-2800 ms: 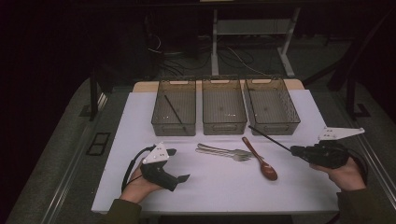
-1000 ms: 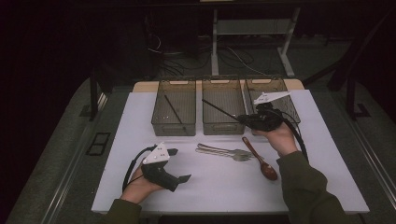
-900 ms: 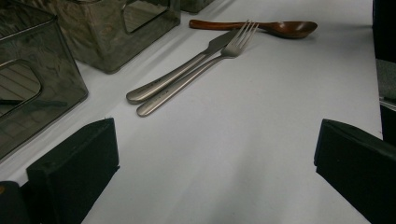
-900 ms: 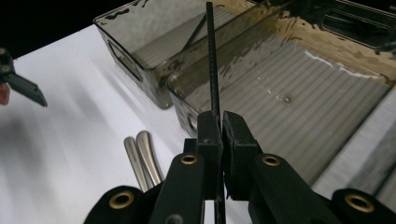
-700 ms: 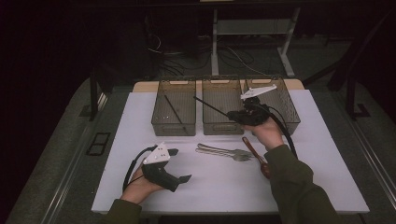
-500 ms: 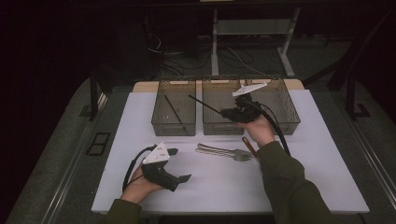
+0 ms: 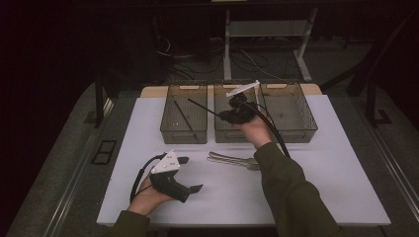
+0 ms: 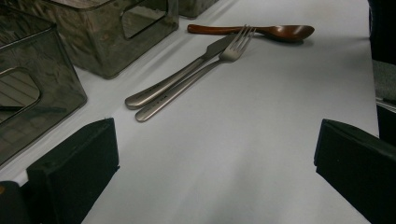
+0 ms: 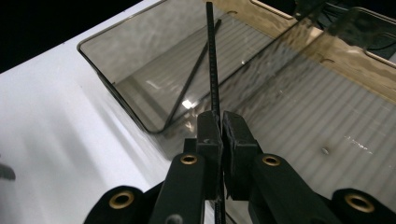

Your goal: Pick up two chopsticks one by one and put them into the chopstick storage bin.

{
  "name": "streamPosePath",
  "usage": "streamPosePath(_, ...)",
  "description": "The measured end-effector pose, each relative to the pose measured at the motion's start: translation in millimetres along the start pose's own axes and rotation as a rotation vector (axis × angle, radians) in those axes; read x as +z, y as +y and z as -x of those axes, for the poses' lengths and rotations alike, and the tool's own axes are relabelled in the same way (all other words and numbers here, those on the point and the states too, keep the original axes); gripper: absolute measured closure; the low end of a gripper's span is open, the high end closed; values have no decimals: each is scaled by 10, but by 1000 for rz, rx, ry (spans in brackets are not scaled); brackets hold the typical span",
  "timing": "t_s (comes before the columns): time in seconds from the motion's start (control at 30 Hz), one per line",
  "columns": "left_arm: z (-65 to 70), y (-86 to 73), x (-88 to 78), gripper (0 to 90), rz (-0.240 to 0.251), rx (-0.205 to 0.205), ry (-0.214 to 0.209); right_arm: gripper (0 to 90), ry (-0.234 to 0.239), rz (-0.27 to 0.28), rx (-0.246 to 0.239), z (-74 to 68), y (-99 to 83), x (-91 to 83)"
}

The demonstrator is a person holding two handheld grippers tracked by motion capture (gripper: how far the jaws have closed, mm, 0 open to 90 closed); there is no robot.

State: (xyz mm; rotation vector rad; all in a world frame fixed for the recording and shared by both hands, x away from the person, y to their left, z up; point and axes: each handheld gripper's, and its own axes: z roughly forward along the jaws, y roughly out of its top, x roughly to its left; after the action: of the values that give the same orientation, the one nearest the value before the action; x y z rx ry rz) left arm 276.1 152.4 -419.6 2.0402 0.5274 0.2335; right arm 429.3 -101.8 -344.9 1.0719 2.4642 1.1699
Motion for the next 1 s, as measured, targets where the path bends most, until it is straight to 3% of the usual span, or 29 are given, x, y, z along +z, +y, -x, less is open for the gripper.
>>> streamPosePath(0.53, 3, 5, -17, 0, 9, -5, -7, 863, -17, -61, -1, -168, 295, 517)
streamPosePath(1.0, 5, 15, -16, 0, 19, -5, -9, 861, 11, -82, 11, -256, 350, 880)
